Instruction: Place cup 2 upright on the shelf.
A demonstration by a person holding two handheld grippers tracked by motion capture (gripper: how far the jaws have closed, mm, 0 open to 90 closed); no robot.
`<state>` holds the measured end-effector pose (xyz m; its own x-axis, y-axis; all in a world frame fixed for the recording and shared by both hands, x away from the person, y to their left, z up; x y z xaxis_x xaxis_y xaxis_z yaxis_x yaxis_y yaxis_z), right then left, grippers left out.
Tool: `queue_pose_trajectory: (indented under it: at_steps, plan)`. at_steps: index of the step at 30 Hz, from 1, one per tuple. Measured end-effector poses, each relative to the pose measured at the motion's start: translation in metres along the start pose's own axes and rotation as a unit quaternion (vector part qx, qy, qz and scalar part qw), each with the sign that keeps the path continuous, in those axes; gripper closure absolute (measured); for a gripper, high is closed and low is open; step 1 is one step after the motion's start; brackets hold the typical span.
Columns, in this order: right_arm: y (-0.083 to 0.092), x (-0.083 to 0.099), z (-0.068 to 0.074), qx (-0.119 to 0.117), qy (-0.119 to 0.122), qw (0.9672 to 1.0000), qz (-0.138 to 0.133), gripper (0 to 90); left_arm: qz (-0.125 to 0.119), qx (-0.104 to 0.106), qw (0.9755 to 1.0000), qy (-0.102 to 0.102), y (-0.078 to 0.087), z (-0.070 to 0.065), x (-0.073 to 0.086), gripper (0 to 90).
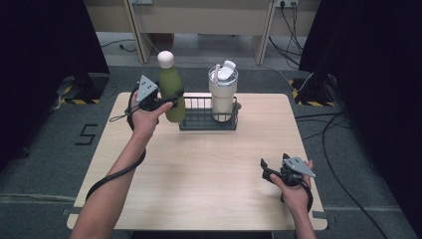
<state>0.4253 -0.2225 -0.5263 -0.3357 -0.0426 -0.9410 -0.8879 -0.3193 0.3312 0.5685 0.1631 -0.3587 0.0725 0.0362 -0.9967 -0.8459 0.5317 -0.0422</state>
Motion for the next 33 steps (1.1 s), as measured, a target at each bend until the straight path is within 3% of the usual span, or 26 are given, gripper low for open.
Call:
queue_pose_trajectory:
  at_steps: [33]
  plan:
    - [-0.001, 0.002, 0.0, -0.002, -0.001, 1.0, 0.001, 10.8, 0.002, 0.005, 0.9999, 0.009, -0.04, -0.008, -0.01, 21.6]
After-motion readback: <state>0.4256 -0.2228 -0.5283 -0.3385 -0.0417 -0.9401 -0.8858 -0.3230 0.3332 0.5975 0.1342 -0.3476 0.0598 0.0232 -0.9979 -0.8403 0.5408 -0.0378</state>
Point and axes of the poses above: each handheld gripper's, and its own axes: y roughly backward along the jaws, x roughly out of its underside, z roughly to its left, the point moved 6 cm from there along -y, roughly forward along the jaws, and after that the axes turned 2 degrees about -x, right-handed, at the moved point
